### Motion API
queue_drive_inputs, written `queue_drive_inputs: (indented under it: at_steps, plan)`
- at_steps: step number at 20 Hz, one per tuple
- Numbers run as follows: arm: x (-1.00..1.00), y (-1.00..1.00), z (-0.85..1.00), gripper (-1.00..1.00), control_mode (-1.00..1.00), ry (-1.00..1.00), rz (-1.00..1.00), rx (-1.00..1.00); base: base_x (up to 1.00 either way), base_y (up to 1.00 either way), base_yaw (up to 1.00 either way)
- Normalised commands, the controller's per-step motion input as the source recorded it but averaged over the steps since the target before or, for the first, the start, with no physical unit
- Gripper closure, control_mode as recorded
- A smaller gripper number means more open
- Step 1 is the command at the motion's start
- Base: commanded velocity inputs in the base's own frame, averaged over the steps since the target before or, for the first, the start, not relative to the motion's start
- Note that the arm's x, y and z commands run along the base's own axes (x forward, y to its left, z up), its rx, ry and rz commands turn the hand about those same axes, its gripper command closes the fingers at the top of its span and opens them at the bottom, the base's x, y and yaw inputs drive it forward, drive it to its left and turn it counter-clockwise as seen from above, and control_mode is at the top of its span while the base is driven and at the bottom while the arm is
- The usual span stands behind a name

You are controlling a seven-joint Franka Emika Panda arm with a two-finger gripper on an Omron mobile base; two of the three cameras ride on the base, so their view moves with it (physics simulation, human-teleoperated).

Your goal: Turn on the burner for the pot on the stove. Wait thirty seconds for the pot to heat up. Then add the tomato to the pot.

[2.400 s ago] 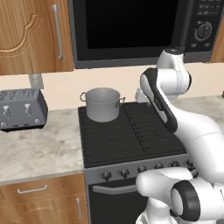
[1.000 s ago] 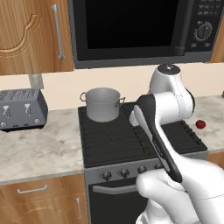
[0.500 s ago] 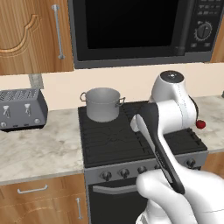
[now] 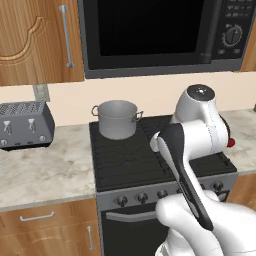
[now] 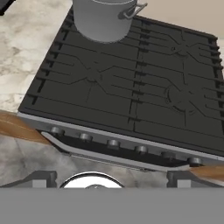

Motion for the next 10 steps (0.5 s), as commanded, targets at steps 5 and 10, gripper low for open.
queue_drive_inputs:
  at_steps: [5, 10]
  plan:
    - [-0.07, 0.00, 0.00, -1.00, -1.00, -0.09, 0.00, 0.00, 0.00, 0.00, 0.00]
    - [0.00, 0.00, 0.00, -1.00, -1.00, 0.00, 0.00, 0.00, 0.00, 0.00, 0.00]
